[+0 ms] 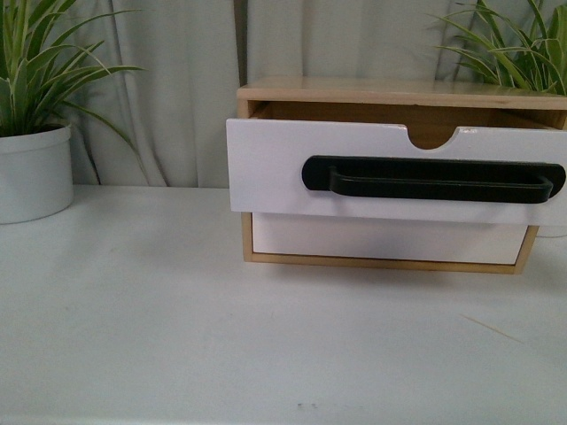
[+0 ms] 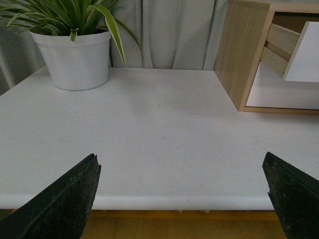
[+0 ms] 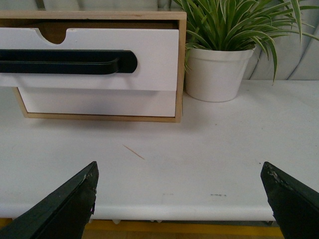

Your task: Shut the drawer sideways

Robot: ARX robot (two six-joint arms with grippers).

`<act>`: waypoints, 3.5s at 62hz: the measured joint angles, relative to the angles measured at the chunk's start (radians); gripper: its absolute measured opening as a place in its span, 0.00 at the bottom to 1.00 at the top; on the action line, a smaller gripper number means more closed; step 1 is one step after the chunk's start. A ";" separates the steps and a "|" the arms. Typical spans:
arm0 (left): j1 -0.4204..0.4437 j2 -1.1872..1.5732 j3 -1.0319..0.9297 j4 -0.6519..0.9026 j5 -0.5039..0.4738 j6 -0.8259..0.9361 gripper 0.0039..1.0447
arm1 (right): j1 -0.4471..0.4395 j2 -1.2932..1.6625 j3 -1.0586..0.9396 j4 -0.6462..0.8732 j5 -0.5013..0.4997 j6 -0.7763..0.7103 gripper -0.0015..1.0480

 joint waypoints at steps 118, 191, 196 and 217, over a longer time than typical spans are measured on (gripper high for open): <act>-0.587 1.515 0.848 0.332 -0.491 -0.827 0.95 | 0.092 1.252 0.509 0.517 -0.249 -0.775 0.91; -0.532 1.865 1.237 0.300 -0.335 -0.740 0.95 | 0.080 1.725 0.932 0.567 -0.177 -0.741 0.91; -0.531 1.906 1.291 0.285 -0.328 -0.731 0.95 | 0.076 1.746 0.953 0.568 -0.170 -0.737 0.91; -0.514 1.937 1.331 0.282 -0.323 -0.723 0.95 | 0.057 1.759 0.957 0.582 -0.180 -0.718 0.91</act>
